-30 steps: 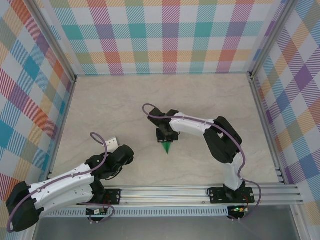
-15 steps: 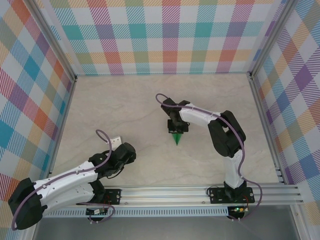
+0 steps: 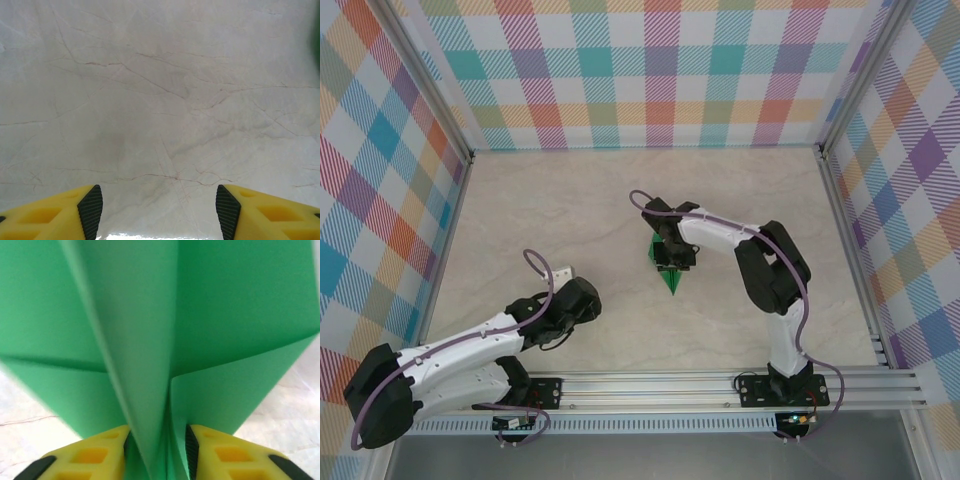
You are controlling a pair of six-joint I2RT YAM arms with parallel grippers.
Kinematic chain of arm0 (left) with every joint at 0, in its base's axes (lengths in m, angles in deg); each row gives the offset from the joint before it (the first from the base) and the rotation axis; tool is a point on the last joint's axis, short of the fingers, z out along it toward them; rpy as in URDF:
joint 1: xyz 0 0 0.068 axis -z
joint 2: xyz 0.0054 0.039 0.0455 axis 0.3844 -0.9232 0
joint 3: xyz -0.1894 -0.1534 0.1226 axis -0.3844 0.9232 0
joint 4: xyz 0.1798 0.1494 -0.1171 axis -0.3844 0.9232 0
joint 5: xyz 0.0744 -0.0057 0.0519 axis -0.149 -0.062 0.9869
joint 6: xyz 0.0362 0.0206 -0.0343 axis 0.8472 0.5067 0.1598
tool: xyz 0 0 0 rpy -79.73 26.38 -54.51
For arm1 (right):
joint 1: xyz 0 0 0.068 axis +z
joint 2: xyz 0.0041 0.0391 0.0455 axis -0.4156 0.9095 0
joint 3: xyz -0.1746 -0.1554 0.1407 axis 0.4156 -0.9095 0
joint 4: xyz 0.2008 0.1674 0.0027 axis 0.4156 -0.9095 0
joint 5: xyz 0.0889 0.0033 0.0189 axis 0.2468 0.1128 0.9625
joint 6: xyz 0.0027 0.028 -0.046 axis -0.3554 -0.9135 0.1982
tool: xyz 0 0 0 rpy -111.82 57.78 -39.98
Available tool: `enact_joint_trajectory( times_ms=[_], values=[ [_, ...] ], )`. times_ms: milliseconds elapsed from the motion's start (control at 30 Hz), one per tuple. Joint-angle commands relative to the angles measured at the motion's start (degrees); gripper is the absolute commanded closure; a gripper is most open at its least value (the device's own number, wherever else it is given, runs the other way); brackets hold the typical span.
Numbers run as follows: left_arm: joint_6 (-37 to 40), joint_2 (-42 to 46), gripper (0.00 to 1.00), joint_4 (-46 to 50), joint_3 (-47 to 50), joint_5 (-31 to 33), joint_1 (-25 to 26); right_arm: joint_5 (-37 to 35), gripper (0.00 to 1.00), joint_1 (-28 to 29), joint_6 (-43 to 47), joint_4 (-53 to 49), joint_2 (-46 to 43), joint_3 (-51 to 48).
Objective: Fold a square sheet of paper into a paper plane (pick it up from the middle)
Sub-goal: Move the paper plane to the center of the table, then reset both arms
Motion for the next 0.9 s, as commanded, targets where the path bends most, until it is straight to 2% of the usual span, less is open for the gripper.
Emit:
enact_joint_trajectory(
  times_ms=[0,100,200,300,467,500,600,700,767,867],
  values=[
    [1.9,-0.4,0.33,1.6,-2.3,-0.1,-0.5,-1.1,0.57,0.3,1.4,-2.5,-7.5,1.9],
    [2.8,-1.0,0.29,2.0,-3.4,0.2,-0.5,-3.0,0.44,0.2,1.9,-2.7,-13.3,0.5],
    [3.9,-2.4,0.26,2.7,-4.8,0.5,-0.7,-6.7,0.4,0.2,2.3,-2.6,-20.1,-1.9],
    [5.1,-3.6,0.19,5.0,-6.8,2.4,-0.8,-13.1,0.3,0.2,3.0,-1.7,-29.1,-5.4],
    [10.4,-3.0,0.02,9.0,-10.2,6.2,-2.7,-27.5,0.07,-0.9,6.3,3.7,-45.0,-14.8],
    [11.9,-2.4,0.0,9.2,-10.6,6.9,-3.8,-31.1,0.0,-1.6,6.7,4.9,-47.8,-16.8],
    [15.0,-1.0,0.0,10.2,-11.8,8.6,-8.4,-32.8,0.0,-4.1,14.5,11.6,-53.7,-23.6],
    [18.8,0.8,0.0,7.9,-11.7,12.0,-14.0,-36.7,0.0,-7.1,23.0,18.3,-54.9,-30.9],
    [21.9,1.2,0.0,5.5,-11.9,8.8,-19.6,-36.9,0.0,-9.2,29.1,22.7,-54.1,-34.3],
    [24.4,-0.2,0.0,0.1,-10.9,7.9,-28.0,-35.4,0.0,-16.2,28.9,33.0,-52.2,-40.4]
  ],
)
